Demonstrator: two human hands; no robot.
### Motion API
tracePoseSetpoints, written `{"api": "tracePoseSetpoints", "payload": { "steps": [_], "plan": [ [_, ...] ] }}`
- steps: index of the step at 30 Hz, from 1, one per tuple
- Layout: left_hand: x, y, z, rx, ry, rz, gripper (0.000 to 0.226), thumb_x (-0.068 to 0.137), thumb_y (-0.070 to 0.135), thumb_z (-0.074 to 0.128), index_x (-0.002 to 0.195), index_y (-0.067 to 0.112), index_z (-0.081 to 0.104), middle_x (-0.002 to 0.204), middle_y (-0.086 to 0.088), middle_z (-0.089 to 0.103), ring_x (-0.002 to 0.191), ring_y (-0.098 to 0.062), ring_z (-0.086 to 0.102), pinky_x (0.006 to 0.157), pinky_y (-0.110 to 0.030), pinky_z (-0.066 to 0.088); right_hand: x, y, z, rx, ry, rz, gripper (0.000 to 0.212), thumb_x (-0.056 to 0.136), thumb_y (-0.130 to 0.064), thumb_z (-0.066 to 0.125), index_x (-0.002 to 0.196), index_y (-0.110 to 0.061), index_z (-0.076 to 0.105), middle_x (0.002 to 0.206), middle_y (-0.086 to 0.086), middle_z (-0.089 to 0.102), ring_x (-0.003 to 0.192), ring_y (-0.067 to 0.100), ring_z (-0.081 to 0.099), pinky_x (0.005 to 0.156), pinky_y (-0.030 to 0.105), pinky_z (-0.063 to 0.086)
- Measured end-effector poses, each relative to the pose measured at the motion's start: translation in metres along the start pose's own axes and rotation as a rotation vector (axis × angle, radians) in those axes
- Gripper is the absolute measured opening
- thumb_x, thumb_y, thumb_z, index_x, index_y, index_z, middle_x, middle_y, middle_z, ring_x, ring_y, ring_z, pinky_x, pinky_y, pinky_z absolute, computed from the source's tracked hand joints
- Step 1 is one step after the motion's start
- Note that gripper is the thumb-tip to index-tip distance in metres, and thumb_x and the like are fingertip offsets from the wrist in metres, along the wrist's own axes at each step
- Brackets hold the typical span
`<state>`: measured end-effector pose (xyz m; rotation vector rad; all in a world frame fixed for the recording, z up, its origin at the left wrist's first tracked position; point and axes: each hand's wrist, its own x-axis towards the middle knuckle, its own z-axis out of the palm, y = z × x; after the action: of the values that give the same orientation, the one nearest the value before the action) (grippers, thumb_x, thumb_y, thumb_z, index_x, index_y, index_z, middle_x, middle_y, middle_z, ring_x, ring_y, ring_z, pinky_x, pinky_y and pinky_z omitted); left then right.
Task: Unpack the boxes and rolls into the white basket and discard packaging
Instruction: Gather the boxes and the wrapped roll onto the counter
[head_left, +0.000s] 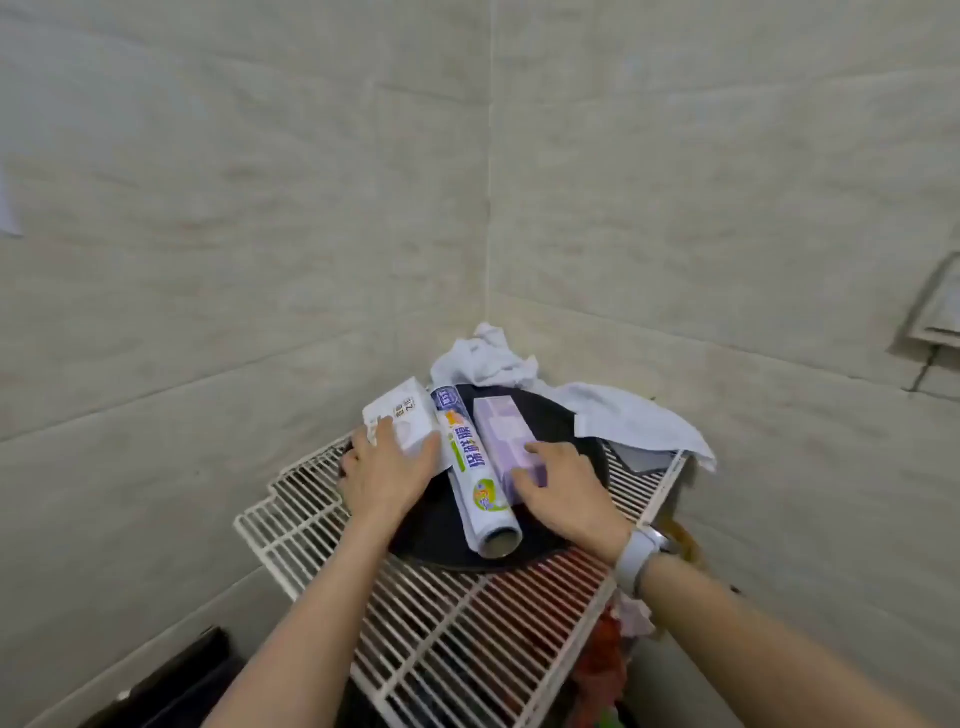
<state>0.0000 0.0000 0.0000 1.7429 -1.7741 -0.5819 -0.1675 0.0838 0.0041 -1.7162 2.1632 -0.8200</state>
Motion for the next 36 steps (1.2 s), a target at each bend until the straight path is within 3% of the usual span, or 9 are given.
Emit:
{"api": "tracePoseSetpoints", "payload": {
  "steps": [3, 6, 11, 16, 19, 22, 26, 32, 36],
  "plan": [
    [0.022, 0.009, 0.014, -0.022, -0.025, -0.124, 0.082, 0.075, 0.070, 0.044, 0.141, 0.024, 0.026, 0.151, -0.012, 0.021, 0.131, -0.042, 0.031, 0.105, -0.051, 0.029, 0.032, -0.008, 0.014, -0.064, -0.051, 0.091, 0.059, 0.085, -0.051, 0.046, 0.134, -0.020, 0.032, 0.138, 0.010, 0.032, 0.125, 0.033, 0.034, 0.099, 0.042, 0.035],
    [0.029, 0.013, 0.022, -0.053, 0.000, -0.132, 0.078, 0.076, 0.058, 0.052, 0.141, 0.024, 0.026, 0.152, -0.010, 0.018, 0.131, -0.043, 0.029, 0.104, -0.049, 0.030, 0.052, -0.003, 0.025, -0.094, -0.103, 0.165, 0.064, 0.084, -0.049, 0.048, 0.137, -0.022, 0.025, 0.134, 0.016, 0.034, 0.121, 0.038, 0.037, 0.097, 0.045, 0.036],
    [0.015, -0.003, 0.007, -0.255, 0.083, -0.112, 0.077, 0.064, 0.051, 0.047, 0.135, 0.024, 0.039, 0.141, -0.007, 0.037, 0.124, -0.036, 0.041, 0.103, -0.044, 0.036, 0.061, 0.015, 0.012, 0.078, -0.016, 0.236, 0.060, 0.081, -0.038, 0.050, 0.134, -0.018, 0.033, 0.130, 0.024, 0.047, 0.117, 0.039, 0.046, 0.098, 0.043, 0.038],
    [-0.043, -0.015, -0.026, -0.464, 0.302, -0.039, 0.064, 0.065, 0.044, 0.046, 0.125, 0.023, 0.050, 0.130, -0.004, 0.047, 0.112, -0.023, 0.048, 0.098, -0.044, 0.042, 0.035, 0.007, -0.022, 0.273, 0.193, 0.062, 0.051, 0.084, -0.028, 0.053, 0.131, -0.012, 0.040, 0.131, 0.023, 0.049, 0.119, 0.036, 0.047, 0.095, 0.037, 0.037],
    [-0.085, -0.029, -0.045, -0.511, 0.405, -0.053, 0.063, 0.069, 0.042, 0.048, 0.130, 0.026, 0.044, 0.131, -0.001, 0.043, 0.108, -0.020, 0.049, 0.091, -0.044, 0.048, -0.002, -0.013, -0.032, 0.387, 0.186, -0.096, 0.049, 0.085, -0.029, 0.053, 0.131, -0.017, 0.042, 0.134, 0.014, 0.050, 0.120, 0.029, 0.047, 0.094, 0.032, 0.035],
    [-0.140, -0.051, -0.059, -0.473, 0.504, -0.099, 0.066, 0.069, 0.042, 0.049, 0.132, 0.024, 0.043, 0.133, -0.001, 0.040, 0.104, -0.016, 0.048, 0.084, -0.037, 0.046, -0.051, -0.033, -0.026, 0.516, 0.062, -0.193, 0.046, 0.087, -0.030, 0.050, 0.132, -0.022, 0.042, 0.135, 0.008, 0.049, 0.120, 0.023, 0.046, 0.096, 0.031, 0.035],
    [-0.227, -0.096, -0.068, -0.426, 0.605, -0.250, 0.065, 0.067, 0.045, 0.051, 0.130, 0.029, 0.045, 0.132, 0.003, 0.040, 0.111, -0.020, 0.049, 0.094, -0.044, 0.047, -0.131, -0.058, -0.002, 0.624, -0.167, -0.249, 0.043, 0.089, -0.029, 0.049, 0.131, -0.021, 0.042, 0.133, 0.003, 0.048, 0.118, 0.017, 0.045, 0.092, 0.024, 0.033],
    [-0.380, -0.175, -0.067, -0.319, 0.701, -0.560, 0.069, 0.068, 0.045, 0.049, 0.134, 0.027, 0.040, 0.136, 0.000, 0.034, 0.117, -0.024, 0.045, 0.096, -0.043, 0.044, -0.264, -0.073, 0.056, 0.644, -0.541, -0.360, 0.042, 0.088, -0.029, 0.051, 0.129, -0.023, 0.043, 0.126, -0.003, 0.050, 0.111, 0.011, 0.048, 0.086, 0.019, 0.039],
    [-0.460, -0.222, -0.063, -0.242, 0.702, -0.743, 0.070, 0.067, 0.045, 0.049, 0.134, 0.025, 0.040, 0.136, -0.002, 0.035, 0.116, -0.028, 0.043, 0.097, -0.043, 0.042, -0.327, -0.064, 0.118, 0.464, -0.726, -0.297, 0.047, 0.085, -0.033, 0.052, 0.130, -0.026, 0.042, 0.129, 0.004, 0.051, 0.114, 0.020, 0.050, 0.099, 0.037, 0.042]
  ]
}}
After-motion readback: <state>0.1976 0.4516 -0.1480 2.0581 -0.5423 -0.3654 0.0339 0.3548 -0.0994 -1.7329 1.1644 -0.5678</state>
